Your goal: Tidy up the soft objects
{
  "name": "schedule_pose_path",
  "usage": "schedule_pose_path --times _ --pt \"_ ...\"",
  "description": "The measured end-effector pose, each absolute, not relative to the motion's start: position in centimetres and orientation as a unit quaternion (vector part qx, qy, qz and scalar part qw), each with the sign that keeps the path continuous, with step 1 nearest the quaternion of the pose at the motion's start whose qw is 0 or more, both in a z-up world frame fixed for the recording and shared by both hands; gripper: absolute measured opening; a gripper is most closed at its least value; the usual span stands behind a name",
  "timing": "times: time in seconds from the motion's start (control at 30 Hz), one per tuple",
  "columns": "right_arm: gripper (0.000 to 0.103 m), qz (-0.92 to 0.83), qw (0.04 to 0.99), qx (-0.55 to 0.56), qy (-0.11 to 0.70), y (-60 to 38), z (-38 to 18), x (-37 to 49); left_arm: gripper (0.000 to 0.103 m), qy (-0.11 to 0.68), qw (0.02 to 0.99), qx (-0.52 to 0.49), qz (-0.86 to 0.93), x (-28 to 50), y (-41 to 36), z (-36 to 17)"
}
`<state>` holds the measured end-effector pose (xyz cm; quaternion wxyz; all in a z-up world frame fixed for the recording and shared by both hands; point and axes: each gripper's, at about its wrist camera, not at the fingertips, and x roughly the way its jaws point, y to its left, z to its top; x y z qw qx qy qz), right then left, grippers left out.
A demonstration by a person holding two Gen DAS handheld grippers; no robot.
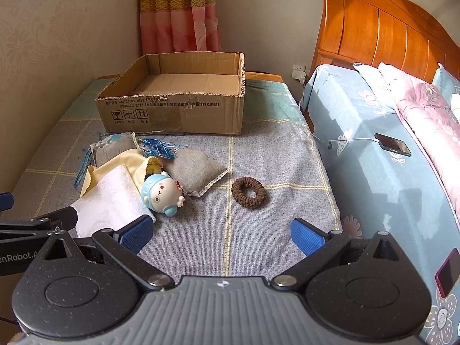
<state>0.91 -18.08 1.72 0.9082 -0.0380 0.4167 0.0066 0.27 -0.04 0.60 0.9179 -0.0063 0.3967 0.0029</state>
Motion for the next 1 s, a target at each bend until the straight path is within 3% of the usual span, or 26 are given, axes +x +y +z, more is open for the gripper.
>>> schedule_pose_path --times 1.0 --pt "0.103 0.013 0.911 -0.039 0.411 -17.89 2.02 0.77 0.102 0.392 0.92 -0.001 -0.001 0.35 0.02 0.51"
